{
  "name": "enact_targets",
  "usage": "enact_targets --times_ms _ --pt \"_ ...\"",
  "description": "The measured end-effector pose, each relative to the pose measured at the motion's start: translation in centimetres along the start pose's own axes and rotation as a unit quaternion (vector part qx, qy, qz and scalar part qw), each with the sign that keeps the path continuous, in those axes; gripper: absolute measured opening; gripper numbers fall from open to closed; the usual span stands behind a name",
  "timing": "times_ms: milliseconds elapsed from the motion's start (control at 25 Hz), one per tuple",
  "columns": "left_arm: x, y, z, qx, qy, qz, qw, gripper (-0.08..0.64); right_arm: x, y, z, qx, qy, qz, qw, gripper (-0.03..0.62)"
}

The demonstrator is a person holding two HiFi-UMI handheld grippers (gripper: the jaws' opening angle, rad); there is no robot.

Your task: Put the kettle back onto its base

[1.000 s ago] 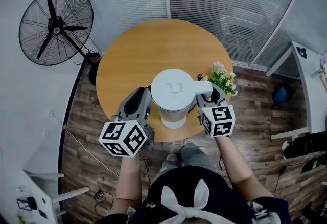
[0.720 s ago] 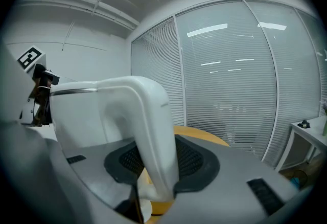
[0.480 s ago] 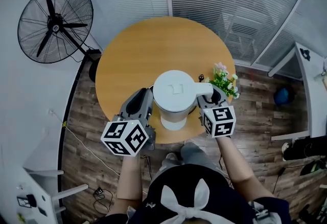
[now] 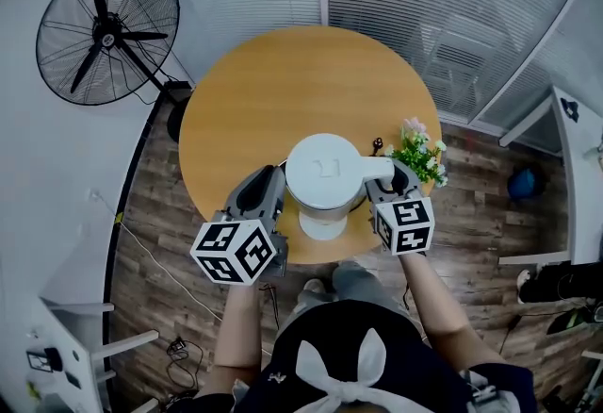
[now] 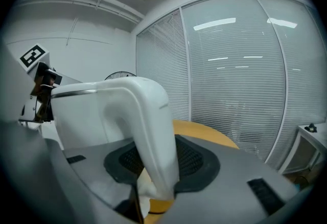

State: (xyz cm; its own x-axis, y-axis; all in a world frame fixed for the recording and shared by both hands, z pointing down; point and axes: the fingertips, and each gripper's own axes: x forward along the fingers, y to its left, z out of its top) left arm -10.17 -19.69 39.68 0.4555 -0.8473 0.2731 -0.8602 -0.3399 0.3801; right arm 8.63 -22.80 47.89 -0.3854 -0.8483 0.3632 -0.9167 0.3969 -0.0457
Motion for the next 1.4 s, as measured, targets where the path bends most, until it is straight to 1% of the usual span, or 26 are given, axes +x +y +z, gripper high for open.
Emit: enact_targets --times_ms 280,960,1400 --pt "-0.1 0.7 -0.3 -0.011 0.005 0.002 0.9999 0.061 0.6 0.7 -1.0 0.014 0.016 0.017 1.0 0.147" --pt "0.0 1.5 -2.1 -0.018 0.028 0.014 0.9994 0.061 1.1 1.0 -2.8 0.021 0.036 0.028 0.999 0.15" --pt "0.3 2.2 -3.2 -0.033 0.042 0.013 0.9985 0.06 1.6 1.2 -4.0 0.022 0.049 0.035 0.998 0.15"
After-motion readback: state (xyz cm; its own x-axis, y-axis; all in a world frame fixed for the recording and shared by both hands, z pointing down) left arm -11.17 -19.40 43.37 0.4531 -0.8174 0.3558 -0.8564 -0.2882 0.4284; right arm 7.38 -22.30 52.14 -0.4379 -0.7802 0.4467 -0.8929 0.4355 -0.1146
